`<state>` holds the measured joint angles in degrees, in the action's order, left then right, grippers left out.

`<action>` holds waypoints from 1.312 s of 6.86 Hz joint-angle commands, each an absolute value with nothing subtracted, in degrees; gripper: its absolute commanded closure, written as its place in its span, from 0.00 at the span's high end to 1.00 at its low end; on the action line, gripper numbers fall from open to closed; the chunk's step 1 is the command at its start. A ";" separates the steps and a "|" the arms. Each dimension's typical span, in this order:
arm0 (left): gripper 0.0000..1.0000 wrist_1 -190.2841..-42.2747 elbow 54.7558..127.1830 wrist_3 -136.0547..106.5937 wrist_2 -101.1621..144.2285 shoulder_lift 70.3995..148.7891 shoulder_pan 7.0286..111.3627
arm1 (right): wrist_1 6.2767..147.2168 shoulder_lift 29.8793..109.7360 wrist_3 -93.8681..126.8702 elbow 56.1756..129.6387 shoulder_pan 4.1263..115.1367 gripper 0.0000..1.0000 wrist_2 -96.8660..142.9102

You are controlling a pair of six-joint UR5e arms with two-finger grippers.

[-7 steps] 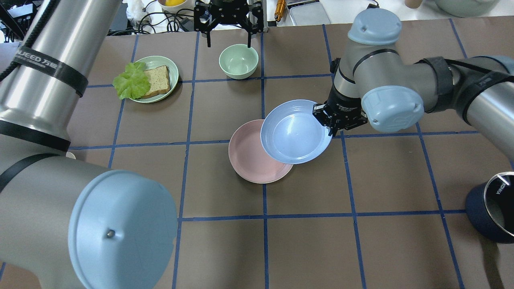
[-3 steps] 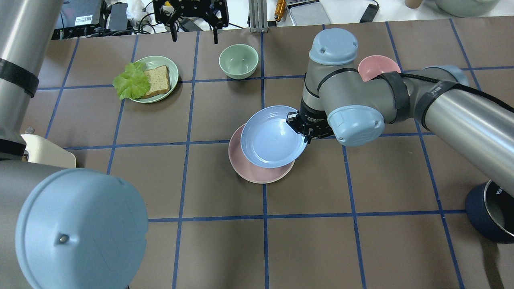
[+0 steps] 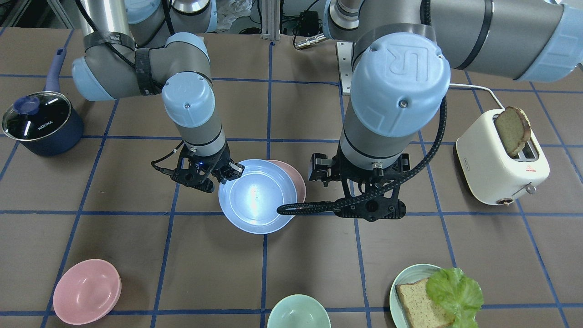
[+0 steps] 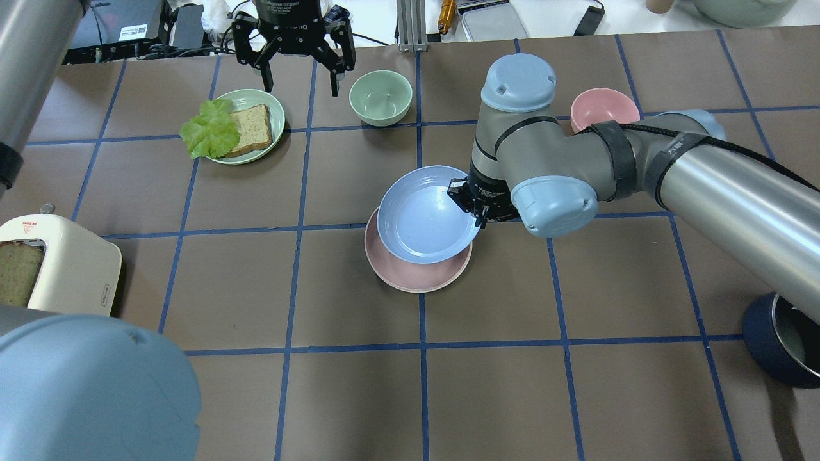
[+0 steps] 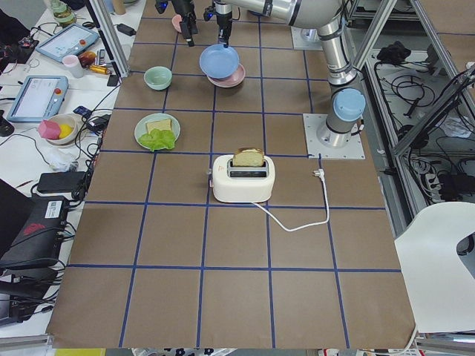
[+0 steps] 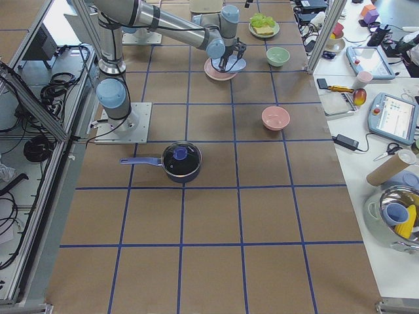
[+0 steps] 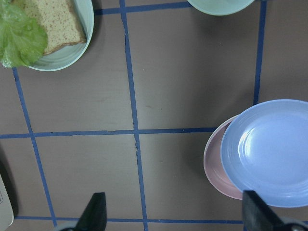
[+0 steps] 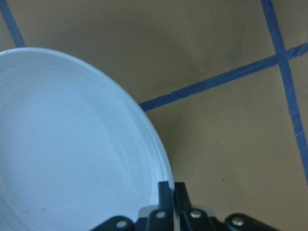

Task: Stack three plates with pink and blue
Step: 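Lower the blue plate onto the pink plate and open the right gripper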

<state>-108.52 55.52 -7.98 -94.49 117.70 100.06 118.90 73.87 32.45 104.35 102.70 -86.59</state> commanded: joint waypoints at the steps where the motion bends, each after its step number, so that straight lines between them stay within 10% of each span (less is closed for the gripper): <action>1: 1.00 -107.32 66.22 -8.17 -94.57 110.78 100.02 | 118.21 73.92 32.61 104.33 102.74 0.44 -85.52; 3: 1.00 -102.06 76.15 -8.26 -94.57 104.53 100.02 | 118.21 73.92 31.56 103.46 102.40 0.74 -85.69; 9: 1.00 -92.21 88.86 -5.89 -94.57 93.52 93.70 | 94.17 82.68 0.49 88.69 90.19 1.00 -89.12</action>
